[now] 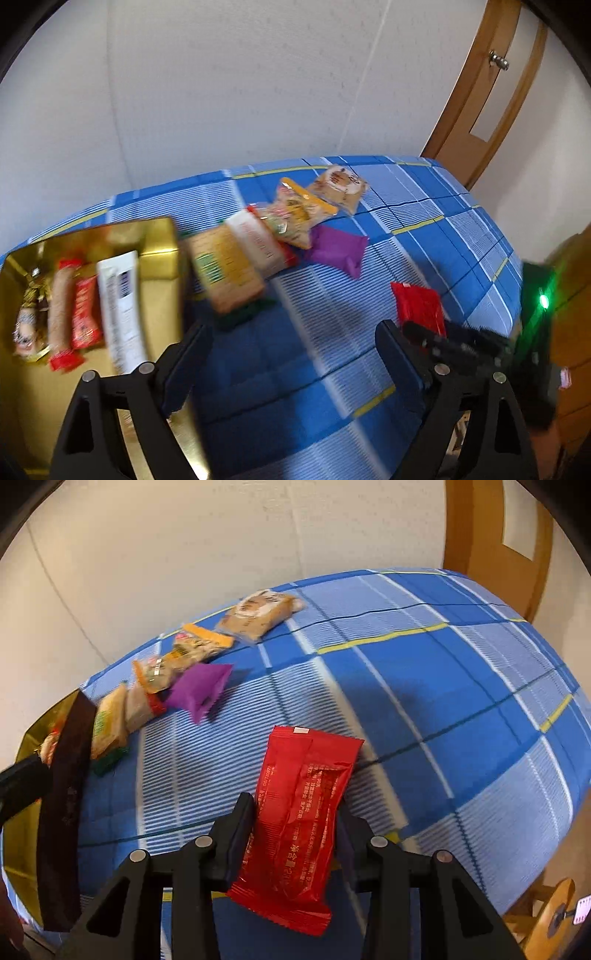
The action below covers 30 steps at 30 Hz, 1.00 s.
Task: Organize snacks
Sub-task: 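Grasp the purple pouch with the left gripper while the right holds the red bag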
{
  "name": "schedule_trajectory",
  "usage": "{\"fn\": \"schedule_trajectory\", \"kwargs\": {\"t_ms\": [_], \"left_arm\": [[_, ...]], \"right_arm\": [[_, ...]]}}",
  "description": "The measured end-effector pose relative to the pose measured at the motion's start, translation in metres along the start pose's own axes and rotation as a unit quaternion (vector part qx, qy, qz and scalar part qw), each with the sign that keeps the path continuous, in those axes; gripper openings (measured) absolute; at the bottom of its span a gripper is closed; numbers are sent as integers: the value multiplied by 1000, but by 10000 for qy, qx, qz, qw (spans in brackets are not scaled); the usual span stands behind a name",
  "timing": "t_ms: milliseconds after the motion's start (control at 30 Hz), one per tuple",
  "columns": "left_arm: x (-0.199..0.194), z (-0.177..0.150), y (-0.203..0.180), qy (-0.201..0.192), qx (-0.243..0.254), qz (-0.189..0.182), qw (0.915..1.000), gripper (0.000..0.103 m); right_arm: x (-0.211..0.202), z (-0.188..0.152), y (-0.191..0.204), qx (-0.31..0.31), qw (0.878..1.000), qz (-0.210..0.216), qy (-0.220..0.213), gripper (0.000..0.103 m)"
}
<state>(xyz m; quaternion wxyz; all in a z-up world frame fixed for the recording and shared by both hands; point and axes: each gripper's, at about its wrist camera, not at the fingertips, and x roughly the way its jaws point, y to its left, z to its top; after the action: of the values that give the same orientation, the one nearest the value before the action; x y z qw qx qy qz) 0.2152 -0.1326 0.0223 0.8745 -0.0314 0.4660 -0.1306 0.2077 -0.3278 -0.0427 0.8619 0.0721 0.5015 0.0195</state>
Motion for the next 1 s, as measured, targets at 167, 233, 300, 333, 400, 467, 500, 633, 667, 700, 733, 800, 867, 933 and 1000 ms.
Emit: {"fn": "schedule_trajectory", "kwargs": {"t_ms": [167,233,300,333,400,467,500,633,667,700,733,800,867,933,1000], "left_arm": [[41,22,-11,287,-474,-67,9984,89],[59,29,-13,433,-676,33,9968,88],[72,35,-14,522,-774,116,9956,88],[81,39,-14,567,-906,114,9942,87],[89,44,-14,590,-1063,119,9925,87],[99,49,-15,642,-1314,53,9892,87],[104,51,-16,686,-1409,-5,9876,87],[121,57,-24,789,-1599,-5,9840,86],[121,59,-27,717,-1559,109,9851,83],[123,60,-30,707,-1538,149,9855,75],[124,62,-34,703,-1425,242,9870,74],[124,62,-39,688,-1201,306,9899,71],[122,59,-39,629,-1140,310,9910,61],[119,55,-37,605,-1098,214,9919,59],[116,50,-33,598,-1021,191,9928,58]], "right_arm": [[-2,0,-13,301,9994,188,4,42],[-1,0,-13,378,9991,197,3,42],[0,0,-12,437,9989,176,14,42],[-2,0,-12,466,9987,180,19,42],[-1,1,-14,537,9983,224,40,42],[-3,1,-18,649,9974,309,48,42],[-3,2,-20,689,9970,350,54,42],[-3,2,-24,812,9956,467,57,42],[-3,1,-24,823,9954,478,58,42],[-3,1,-24,831,9953,485,56,42],[-3,1,-23,835,9953,494,54,42],[-3,0,-24,853,9950,522,60,42],[-4,0,-26,914,9941,582,61,42],[-4,0,-29,963,9933,632,67,42],[-4,0,-29,991,9928,664,55,42]]}}
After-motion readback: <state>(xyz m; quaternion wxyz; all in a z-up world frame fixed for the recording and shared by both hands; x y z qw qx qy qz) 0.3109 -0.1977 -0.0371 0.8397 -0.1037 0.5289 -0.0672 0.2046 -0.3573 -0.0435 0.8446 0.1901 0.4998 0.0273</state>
